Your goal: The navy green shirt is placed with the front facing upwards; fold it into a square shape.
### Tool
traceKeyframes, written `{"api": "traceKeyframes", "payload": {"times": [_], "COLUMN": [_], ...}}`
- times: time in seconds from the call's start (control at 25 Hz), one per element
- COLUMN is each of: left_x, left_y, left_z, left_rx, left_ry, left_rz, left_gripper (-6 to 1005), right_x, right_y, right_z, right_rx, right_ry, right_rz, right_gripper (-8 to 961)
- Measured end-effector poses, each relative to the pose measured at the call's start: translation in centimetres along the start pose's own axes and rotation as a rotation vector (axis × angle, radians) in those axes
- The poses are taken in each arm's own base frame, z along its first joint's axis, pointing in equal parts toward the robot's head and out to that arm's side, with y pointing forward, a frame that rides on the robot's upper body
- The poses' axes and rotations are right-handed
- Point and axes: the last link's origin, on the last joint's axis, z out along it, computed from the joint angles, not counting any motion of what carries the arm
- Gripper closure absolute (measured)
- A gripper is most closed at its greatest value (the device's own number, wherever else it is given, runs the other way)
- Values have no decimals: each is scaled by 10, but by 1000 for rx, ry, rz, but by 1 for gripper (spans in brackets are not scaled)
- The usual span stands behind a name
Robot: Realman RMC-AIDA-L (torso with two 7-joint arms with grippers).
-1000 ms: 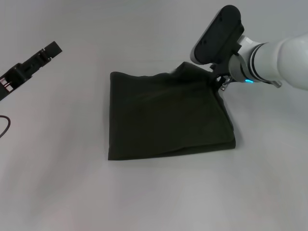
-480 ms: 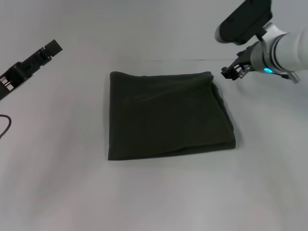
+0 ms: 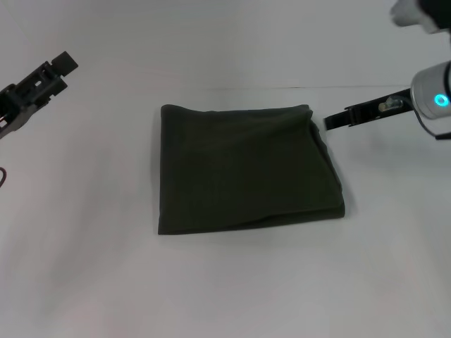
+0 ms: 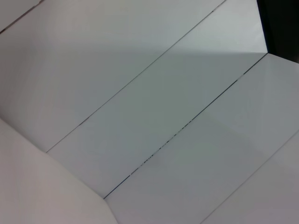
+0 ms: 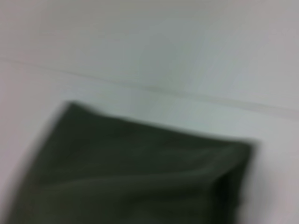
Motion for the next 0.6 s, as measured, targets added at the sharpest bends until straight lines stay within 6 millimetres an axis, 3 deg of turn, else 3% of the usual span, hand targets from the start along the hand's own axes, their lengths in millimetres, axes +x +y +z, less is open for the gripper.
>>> {"api": "traceKeyframes", "payload": {"times": [0.28, 0.6], "left_x": [3, 0], "left_y": [-1, -2], "left_z": [-2, -2], "left_rx": [12, 15], "left_ry": [-16, -28], "left_rz": [-19, 8], "left_gripper": [53, 53], "right_x": [43, 110], "right_y": [7, -12], "right_z": [-30, -41], "right_rx": [-415, -464], "right_ry": [-43, -173], "right_rz": [225, 247], "right_gripper": [365, 374]}}
